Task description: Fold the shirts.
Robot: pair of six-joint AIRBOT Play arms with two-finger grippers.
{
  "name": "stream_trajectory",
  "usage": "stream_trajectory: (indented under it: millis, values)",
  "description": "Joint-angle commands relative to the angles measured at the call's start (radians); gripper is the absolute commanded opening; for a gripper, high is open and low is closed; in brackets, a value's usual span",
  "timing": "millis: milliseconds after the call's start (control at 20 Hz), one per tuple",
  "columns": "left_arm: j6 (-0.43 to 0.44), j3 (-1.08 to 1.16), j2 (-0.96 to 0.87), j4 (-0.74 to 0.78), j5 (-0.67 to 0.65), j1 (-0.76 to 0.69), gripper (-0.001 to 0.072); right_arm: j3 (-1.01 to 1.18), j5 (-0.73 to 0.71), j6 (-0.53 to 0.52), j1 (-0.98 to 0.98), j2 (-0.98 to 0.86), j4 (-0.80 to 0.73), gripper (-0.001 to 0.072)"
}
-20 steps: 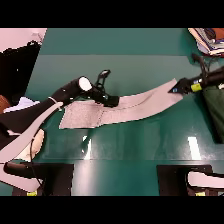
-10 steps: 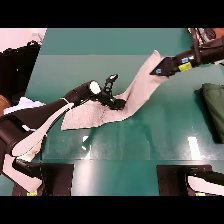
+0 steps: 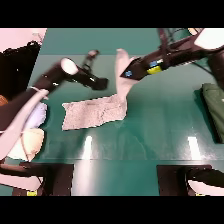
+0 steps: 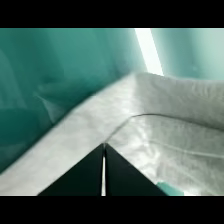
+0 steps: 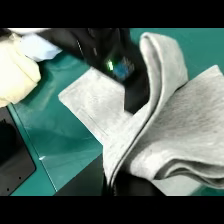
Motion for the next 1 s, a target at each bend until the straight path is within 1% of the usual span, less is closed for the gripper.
stream_trajectory:
  millis: [0,100,200,250,300,350,400,450,600,700,850,950]
  values:
    - [-0.004,0.014,0.160,0.093,-0.067,0.187,0.0025,0.002,-0.160,-0.021,0.148,-0.077,0.001,0.0014]
    - [-0.001,0.014,0.245,0.119,-0.077,0.284,0.0025,0.002,-0.299,-0.069,0.251,-0.159,0.000,0.0014]
    - [0.002,0.014,0.306,0.120,-0.092,0.361,0.0025,0.002,-0.419,-0.071,0.336,-0.249,0.000,0.0015]
    - [0.002,0.014,0.326,0.120,-0.104,0.390,0.0025,0.005,-0.468,-0.071,0.369,-0.288,0.000,0.0018]
    - [0.003,0.014,0.340,0.120,-0.120,0.415,0.0025,0.028,-0.475,-0.071,0.395,-0.332,0.000,0.0044]
    - [0.002,0.014,0.346,0.119,-0.134,0.431,0.0025,0.062,-0.465,-0.071,0.412,-0.371,-0.002,0.0185]
    - [0.002,0.014,0.346,0.121,-0.152,0.440,0.0025,0.107,-0.436,-0.071,0.421,-0.407,-0.003,0.0342]
    - [0.002,0.013,0.345,0.127,-0.167,0.439,0.0025,0.147,-0.388,-0.071,0.421,-0.430,-0.005,0.0365]
    - [0.002,0.013,0.345,0.126,-0.188,0.439,0.0025,0.207,-0.197,-0.069,0.366,-0.429,-0.055,0.0363]
    - [0.002,0.013,0.345,0.127,-0.201,0.439,0.0025,0.135,-0.127,-0.068,0.293,-0.376,-0.080,0.0363]
    - [0.003,0.013,0.345,0.127,-0.241,0.439,0.0025,-0.092,-0.118,-0.064,0.146,-0.259,-0.088,0.0362]
    - [0.003,0.013,0.345,0.127,-0.246,0.439,0.0025,-0.272,-0.137,-0.039,0.026,-0.177,-0.087,0.0363]
